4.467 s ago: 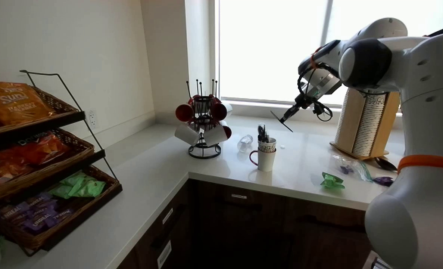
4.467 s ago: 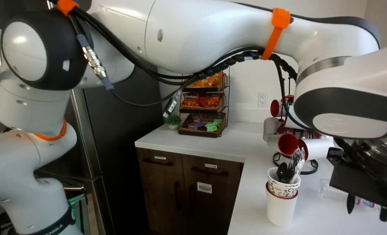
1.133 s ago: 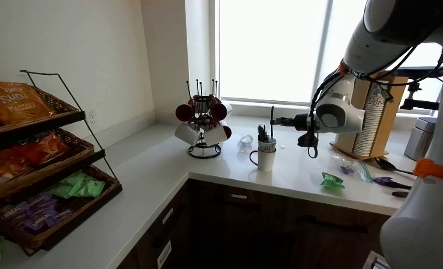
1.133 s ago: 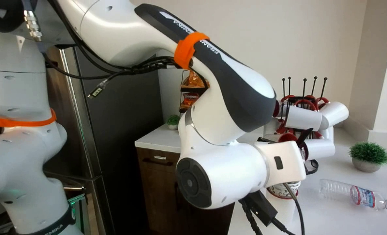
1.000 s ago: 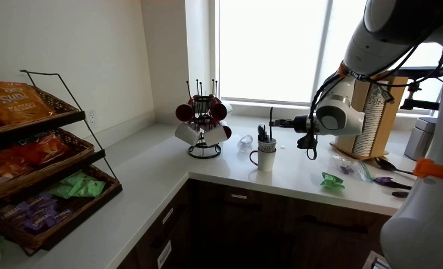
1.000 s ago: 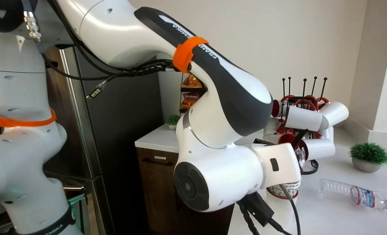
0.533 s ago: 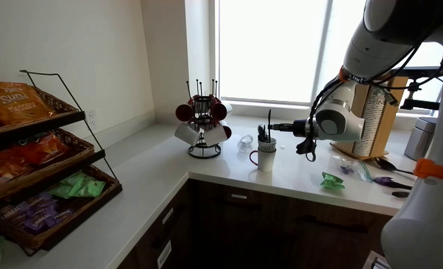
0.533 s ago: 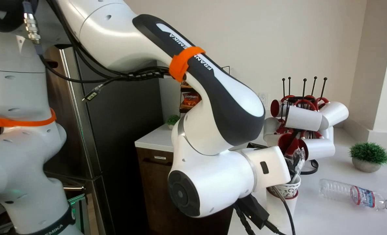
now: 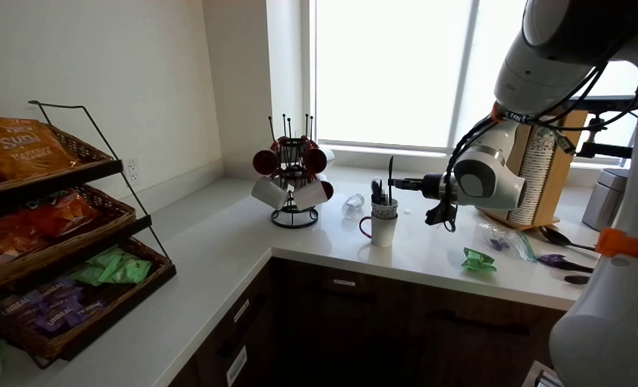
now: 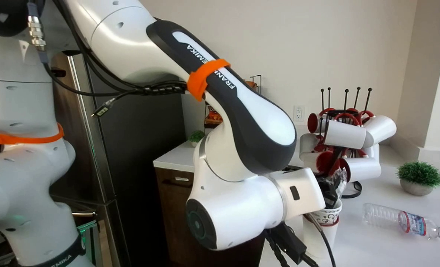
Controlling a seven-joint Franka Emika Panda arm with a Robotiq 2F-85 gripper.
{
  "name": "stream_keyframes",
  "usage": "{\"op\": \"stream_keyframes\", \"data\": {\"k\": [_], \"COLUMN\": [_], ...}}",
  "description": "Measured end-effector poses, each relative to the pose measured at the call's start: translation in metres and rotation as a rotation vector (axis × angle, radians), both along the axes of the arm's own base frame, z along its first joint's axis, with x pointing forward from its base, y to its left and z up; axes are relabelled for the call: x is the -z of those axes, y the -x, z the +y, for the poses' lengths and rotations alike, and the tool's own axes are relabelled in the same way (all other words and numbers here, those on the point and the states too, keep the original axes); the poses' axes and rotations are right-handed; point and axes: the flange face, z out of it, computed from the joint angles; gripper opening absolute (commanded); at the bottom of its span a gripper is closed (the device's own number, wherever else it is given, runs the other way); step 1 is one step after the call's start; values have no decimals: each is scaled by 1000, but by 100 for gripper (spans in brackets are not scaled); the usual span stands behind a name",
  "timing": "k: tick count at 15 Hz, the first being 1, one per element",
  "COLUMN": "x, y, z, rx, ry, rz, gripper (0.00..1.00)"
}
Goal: Put the pen inside the cup
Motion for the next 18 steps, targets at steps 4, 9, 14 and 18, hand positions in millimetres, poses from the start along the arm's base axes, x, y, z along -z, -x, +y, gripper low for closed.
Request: {"op": "stream_keyframes", "data": {"k": [4, 9, 14, 18], "x": [15, 28, 12, -20], "y": [2, 1, -2, -1], "z": [8, 19, 16, 13], "rx": [-1, -21, -19, -38], "ry": [27, 39, 56, 98], "rz": [14, 37, 9, 42], "gripper": [39, 76, 100, 100]}}
